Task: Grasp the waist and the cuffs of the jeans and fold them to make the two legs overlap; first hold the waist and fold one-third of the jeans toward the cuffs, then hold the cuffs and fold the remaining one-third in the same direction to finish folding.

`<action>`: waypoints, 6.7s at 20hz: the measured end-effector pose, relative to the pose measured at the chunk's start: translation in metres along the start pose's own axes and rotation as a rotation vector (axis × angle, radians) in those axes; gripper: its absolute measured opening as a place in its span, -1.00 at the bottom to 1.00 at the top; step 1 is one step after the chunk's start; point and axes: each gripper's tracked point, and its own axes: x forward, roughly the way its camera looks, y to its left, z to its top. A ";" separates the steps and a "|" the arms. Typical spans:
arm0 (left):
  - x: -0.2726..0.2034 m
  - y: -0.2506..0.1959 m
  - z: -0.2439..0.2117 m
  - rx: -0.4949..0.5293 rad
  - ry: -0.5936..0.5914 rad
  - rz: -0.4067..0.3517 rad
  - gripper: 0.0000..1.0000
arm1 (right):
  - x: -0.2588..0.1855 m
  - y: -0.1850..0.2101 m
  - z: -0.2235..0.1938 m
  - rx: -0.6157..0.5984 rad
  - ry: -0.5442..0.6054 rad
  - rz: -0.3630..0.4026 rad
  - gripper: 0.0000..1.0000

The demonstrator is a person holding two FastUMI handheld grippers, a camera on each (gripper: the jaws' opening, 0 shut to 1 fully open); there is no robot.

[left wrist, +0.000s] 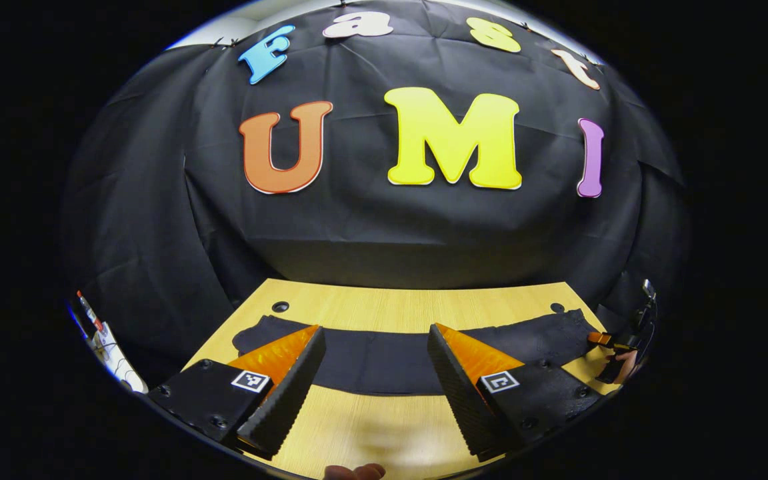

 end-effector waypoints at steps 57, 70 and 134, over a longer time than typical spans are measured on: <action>-0.051 0.323 -0.096 -0.251 -0.040 0.208 0.98 | -0.092 0.518 -0.301 -0.867 0.117 0.374 -0.27; 0.012 0.298 -0.105 -0.443 -0.008 -0.013 0.97 | -0.266 0.523 -0.183 -0.799 -0.049 0.559 0.77; 0.136 0.033 0.047 -0.470 -0.082 -0.303 -0.80 | -0.395 0.209 -0.040 -0.346 -0.227 0.072 0.84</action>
